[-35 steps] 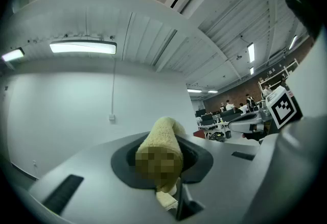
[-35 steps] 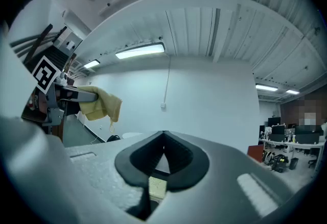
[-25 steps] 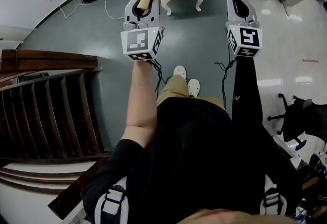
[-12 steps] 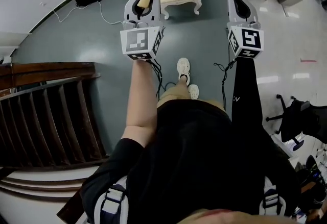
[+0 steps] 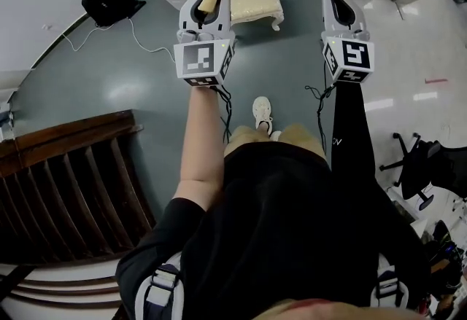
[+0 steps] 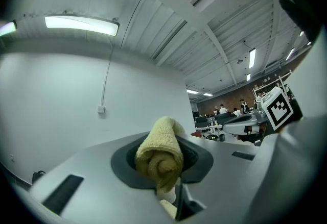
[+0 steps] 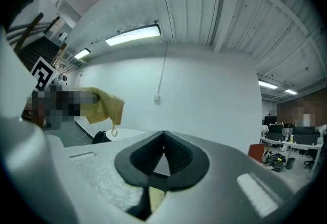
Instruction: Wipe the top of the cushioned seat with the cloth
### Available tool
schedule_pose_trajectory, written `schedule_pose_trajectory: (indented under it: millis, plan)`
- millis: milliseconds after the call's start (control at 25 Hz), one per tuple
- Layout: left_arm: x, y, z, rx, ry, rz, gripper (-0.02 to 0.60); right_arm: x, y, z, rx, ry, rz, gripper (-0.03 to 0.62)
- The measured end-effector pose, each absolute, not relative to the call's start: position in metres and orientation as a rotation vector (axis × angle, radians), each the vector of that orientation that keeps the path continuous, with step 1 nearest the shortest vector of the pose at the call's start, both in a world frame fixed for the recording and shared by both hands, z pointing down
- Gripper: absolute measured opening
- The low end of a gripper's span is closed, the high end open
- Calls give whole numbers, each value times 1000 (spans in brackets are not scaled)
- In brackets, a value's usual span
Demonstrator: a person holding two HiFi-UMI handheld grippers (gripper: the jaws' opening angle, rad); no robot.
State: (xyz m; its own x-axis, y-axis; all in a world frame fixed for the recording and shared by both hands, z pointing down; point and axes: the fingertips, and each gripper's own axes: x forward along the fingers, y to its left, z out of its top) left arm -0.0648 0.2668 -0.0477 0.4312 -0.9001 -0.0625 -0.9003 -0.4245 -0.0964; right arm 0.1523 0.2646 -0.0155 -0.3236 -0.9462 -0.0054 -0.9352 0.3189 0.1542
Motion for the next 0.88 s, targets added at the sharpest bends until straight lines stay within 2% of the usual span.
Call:
schedule_pose_trajectory:
  millis: [520, 880]
  plan:
    - [-56, 185, -16, -2584, 1608, -83, 62, 148, 178, 8, 1737, -2497, -138, 2]
    - [-54, 99, 16, -2593, 1661, -148, 63, 134, 69, 35, 1631, -2552, -94, 2]
